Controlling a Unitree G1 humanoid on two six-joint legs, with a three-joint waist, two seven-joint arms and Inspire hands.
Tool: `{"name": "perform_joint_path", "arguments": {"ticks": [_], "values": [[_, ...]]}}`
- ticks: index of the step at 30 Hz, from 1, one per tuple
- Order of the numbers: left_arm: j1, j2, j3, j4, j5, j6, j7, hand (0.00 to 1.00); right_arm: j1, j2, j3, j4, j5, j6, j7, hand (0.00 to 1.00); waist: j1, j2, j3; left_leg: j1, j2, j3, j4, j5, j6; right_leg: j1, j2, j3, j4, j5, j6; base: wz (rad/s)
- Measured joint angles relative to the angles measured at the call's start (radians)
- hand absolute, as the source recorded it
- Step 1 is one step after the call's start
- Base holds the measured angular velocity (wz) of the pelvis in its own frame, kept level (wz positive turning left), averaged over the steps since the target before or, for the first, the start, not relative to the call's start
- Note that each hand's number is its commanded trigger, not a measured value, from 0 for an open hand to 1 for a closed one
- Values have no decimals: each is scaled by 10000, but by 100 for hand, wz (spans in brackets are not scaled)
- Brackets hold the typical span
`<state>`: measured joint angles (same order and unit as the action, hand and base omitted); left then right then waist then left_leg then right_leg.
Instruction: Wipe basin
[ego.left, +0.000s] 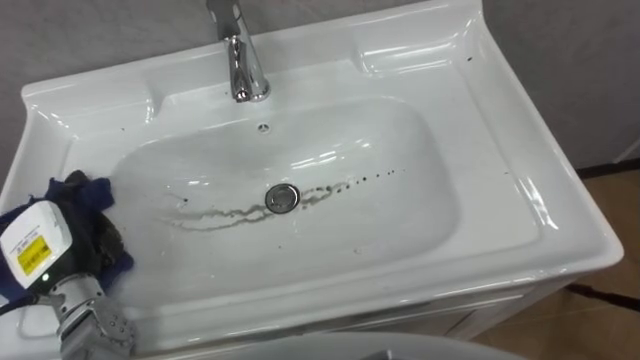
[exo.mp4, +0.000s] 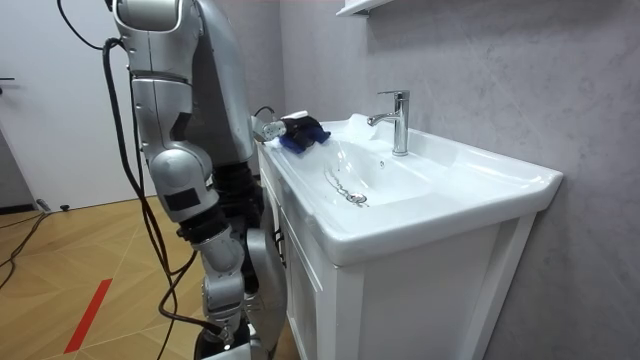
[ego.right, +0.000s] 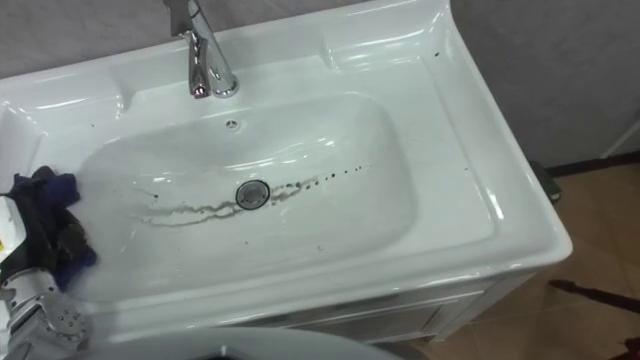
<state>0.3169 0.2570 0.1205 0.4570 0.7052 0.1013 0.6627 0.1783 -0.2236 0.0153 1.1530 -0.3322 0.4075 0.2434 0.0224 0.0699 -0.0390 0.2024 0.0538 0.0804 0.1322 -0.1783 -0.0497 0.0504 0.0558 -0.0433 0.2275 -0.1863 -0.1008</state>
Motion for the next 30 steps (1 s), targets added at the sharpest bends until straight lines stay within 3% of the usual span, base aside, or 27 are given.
{"name": "perform_joint_path", "arguments": {"ticks": [8, 20, 24, 28, 30], "values": [[-78, 37, 68, 3, 78, 8, 340, 100, -3, 4, 27, 42, 150, -1, 2, 0, -18, -3, -2, 11, 10, 3, 0, 0, 0, 10, 4, -15, -2, 4, -7, 0], [-377, -346, 473, 111, -383, 43, 480, 100, -25, 34, 93, 77, 936, -84, -282, 0, -136, -17, 2, 37, 25, -2, -5, 0, 0, 63, 2, -67, 9, 10, -19, 3], [-588, -477, 721, 42, -698, 47, 440, 100, -59, 61, 126, 43, 1142, -313, -310, 0, -194, -75, 22, -3, 22, -25, -23, -1, 1, 39, -22, -168, 18, 5, -13, 7], [-783, -466, 737, -152, -1650, 43, 400, 100, -156, 84, 272, 73, 1249, -571, -368, 0, -190, -167, 86, -26, -2, -33, -13, -2, 3, 11, -41, -165, 80, -31, 27, 6], [-842, -441, 749, -612, -2248, 34, 279, 100, -195, 128, 518, 116, 1665, -820, -512, 0, -153, -295, 171, -66, -10, -26, -11, -2, 3, 1, -40, -168, 80, -48, 51, 12]]}}
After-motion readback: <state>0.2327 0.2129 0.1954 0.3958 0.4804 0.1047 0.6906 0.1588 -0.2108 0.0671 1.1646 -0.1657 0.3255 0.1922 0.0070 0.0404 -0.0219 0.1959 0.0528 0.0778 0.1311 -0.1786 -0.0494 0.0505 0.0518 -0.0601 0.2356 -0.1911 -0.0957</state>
